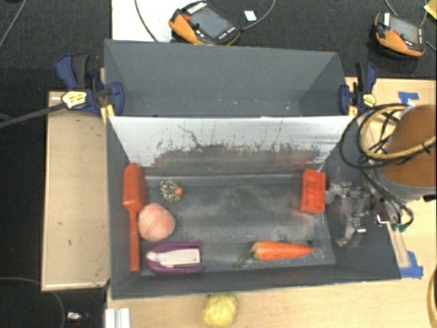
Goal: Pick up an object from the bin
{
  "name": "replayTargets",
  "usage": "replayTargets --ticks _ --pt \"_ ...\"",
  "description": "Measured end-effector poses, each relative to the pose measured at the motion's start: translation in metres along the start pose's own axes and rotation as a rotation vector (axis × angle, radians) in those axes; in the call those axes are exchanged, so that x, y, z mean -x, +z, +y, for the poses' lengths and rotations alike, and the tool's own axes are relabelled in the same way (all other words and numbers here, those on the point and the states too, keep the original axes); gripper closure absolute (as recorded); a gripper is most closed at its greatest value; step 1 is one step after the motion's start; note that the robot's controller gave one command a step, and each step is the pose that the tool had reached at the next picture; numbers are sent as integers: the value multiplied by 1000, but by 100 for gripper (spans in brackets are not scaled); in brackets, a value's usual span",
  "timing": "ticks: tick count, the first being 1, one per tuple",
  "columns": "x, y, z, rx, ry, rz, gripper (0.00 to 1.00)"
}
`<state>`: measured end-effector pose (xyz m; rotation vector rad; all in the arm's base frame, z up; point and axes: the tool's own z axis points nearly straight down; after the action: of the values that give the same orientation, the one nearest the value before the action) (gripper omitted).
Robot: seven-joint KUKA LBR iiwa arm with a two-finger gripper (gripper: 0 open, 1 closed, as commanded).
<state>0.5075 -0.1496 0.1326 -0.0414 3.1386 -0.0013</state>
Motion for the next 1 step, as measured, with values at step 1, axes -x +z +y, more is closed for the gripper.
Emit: replayTargets --ticks 1 --pt "0 0 0 0 -1 0 0"
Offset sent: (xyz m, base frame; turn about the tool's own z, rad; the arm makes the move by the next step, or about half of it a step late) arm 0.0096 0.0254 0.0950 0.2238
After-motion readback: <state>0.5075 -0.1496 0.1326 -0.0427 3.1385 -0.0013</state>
